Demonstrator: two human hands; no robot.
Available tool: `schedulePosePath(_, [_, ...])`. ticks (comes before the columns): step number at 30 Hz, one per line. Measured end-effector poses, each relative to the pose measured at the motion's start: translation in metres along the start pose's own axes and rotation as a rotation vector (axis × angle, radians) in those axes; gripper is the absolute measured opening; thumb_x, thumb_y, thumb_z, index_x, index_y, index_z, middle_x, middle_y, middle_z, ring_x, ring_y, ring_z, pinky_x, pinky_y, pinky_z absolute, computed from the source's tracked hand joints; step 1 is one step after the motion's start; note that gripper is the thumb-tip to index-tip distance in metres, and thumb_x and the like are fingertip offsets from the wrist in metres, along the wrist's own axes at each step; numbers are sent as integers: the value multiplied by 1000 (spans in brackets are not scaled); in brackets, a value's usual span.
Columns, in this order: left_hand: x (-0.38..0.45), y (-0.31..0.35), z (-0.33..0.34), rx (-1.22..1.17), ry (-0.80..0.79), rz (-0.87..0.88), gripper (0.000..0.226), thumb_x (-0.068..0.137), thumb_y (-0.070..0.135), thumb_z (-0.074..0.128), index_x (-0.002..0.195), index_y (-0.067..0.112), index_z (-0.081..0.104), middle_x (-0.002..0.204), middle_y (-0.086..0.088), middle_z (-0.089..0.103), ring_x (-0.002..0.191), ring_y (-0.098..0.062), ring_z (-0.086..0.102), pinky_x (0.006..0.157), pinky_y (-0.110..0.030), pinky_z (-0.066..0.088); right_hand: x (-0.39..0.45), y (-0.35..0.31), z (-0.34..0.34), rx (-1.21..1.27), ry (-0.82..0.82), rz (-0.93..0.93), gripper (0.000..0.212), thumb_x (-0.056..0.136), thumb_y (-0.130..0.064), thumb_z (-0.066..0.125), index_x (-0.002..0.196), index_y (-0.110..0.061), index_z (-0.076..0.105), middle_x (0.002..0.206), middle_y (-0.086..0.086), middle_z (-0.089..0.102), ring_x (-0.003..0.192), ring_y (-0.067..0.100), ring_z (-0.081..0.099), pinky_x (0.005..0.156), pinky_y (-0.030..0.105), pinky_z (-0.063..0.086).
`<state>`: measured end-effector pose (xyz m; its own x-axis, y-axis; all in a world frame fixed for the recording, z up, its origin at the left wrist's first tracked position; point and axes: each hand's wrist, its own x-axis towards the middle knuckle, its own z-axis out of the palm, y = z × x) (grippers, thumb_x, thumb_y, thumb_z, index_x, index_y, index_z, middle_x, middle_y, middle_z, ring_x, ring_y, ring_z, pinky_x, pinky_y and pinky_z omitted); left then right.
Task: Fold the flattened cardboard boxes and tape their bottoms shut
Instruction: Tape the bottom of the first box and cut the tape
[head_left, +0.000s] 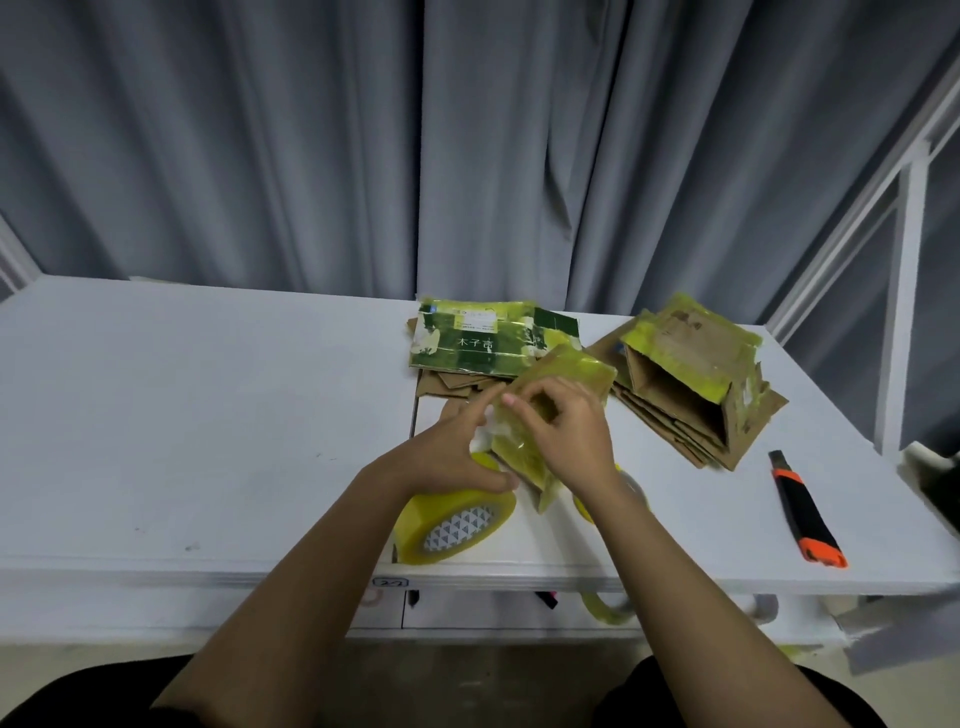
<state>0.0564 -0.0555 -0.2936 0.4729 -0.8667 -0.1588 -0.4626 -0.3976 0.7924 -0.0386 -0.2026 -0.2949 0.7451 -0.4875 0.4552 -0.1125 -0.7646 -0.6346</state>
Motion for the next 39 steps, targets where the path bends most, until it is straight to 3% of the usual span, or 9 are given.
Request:
schedulePosePath(5, [1, -13, -6, -59, 52, -27, 115, 59, 51, 79, 142, 49, -1, 129, 6, 27, 125, -13, 36, 99, -41, 46, 3, 1, 5, -49, 26, 26, 25, 80, -40, 74, 76, -18, 65, 82, -8, 65, 85, 15, 56, 87, 40, 43])
schedulePosePath(13, [-2, -15, -6, -56, 63, -21, 100, 70, 43, 80, 139, 51, 8, 127, 6, 27, 117, -10, 36, 97, -33, 45, -3, 7, 11, -276, -62, -179, 23, 76, -24, 78, 85, -10, 62, 85, 5, 63, 85, 28, 57, 77, 32, 37])
schedulePosePath(20, [-5, -18, -7, -31, 78, -8, 98, 67, 48, 79, 139, 51, 13, 128, 6, 29, 122, -10, 37, 98, -38, 47, -2, 15, 9, -343, -162, -249, 43, 79, -23, 75, 119, -10, 62, 116, 7, 61, 113, 31, 53, 96, 31, 31])
schedulePosePath(23, [-7, -15, -7, -26, 79, -23, 97, 67, 50, 78, 141, 44, 16, 131, 4, 30, 123, -11, 37, 100, -37, 44, 0, 16, 8, -417, -223, -267, 55, 78, -26, 76, 129, -13, 60, 141, 10, 50, 137, 35, 36, 110, 49, 25])
schedulePosePath(25, [-9, -9, -8, 15, 76, -64, 95, 70, 50, 77, 144, 40, 17, 133, 0, 32, 115, -12, 41, 95, -31, 43, 0, 16, 4, -531, -268, -288, 55, 80, -34, 73, 131, -20, 59, 145, 6, 47, 142, 37, 27, 112, 61, 5])
schedulePosePath(28, [-14, -3, -10, 74, 28, -247, 92, 71, 63, 68, 144, 27, 25, 135, -4, 40, 107, -15, 47, 85, -29, 42, 0, 10, -2, -601, -336, -177, 51, 93, -44, 54, 142, -34, 43, 153, -9, 34, 147, 29, 14, 109, 64, -11])
schedulePosePath(32, [-22, 0, -15, 223, -5, -373, 73, 73, 75, 54, 104, 10, 61, 103, -7, 62, 85, -16, 59, 71, -29, 44, 2, 3, -14, -409, -247, -99, 47, 95, -38, 54, 142, -32, 44, 151, -11, 37, 147, 25, 15, 112, 62, -5])
schedulePosePath(37, [-36, -5, -11, 33, 63, -307, 67, 58, 77, 58, 74, 11, 60, 74, -7, 59, 68, -16, 59, 65, -30, 43, 2, -4, -36, -107, -56, -16, 43, 93, -34, 59, 135, -31, 52, 145, -14, 44, 145, 20, 22, 115, 61, 0])
schedulePosePath(39, [-42, -6, -11, -13, 148, -252, 57, 65, 69, 66, 67, 14, 52, 67, -2, 53, 64, -14, 53, 62, -28, 38, -2, -9, -43, -6, 8, 9, 41, 92, -33, 62, 133, -34, 53, 140, -21, 43, 144, 17, 25, 115, 61, 3])
